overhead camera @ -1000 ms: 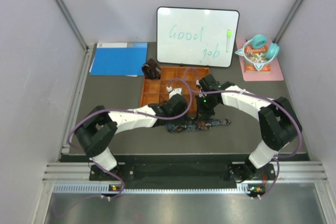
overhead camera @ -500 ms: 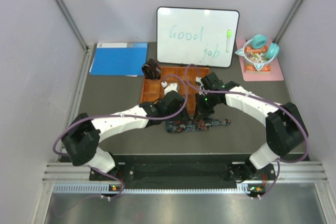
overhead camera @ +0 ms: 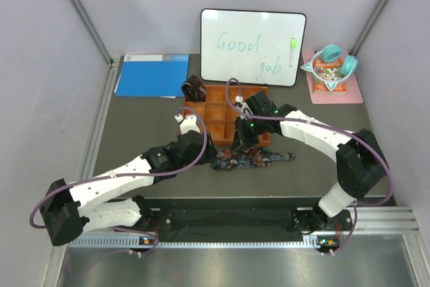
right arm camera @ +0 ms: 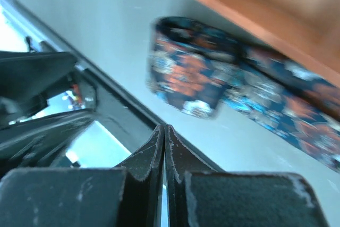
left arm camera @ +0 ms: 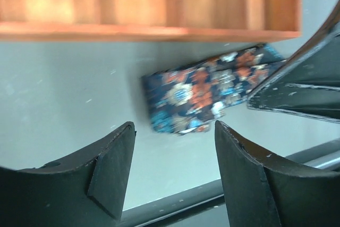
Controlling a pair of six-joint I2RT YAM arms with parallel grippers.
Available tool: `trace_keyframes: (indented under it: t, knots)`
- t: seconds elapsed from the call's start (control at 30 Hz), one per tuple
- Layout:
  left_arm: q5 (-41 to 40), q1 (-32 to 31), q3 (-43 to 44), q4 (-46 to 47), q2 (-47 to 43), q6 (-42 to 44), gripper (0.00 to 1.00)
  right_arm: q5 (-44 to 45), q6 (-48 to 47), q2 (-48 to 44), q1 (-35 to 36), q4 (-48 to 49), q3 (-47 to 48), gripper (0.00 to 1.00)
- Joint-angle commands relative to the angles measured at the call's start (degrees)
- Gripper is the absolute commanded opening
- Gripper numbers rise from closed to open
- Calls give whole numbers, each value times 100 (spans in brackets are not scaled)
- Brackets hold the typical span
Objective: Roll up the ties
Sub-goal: Roll the tie at the center of the board.
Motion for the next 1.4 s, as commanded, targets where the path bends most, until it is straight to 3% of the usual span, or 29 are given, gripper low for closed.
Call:
trace_keyframes:
  t: [0.0, 0.4, 0.73, 1.37]
  knots:
    - [-244, 45, -435, 53, -448, -182, 67, -139, 255, 384, 315, 484, 465, 0]
    - [326, 484, -1313, 1089, -660, -148, 67, 133, 221, 1149, 403, 968, 246, 0]
    - [968, 748, -1753, 2091, -493, -51, 67, 748, 1, 1220, 403, 688, 61, 0]
    - [1883, 775, -1938, 3622, 745, -148, 67, 889, -87, 1202, 394, 661, -44, 0]
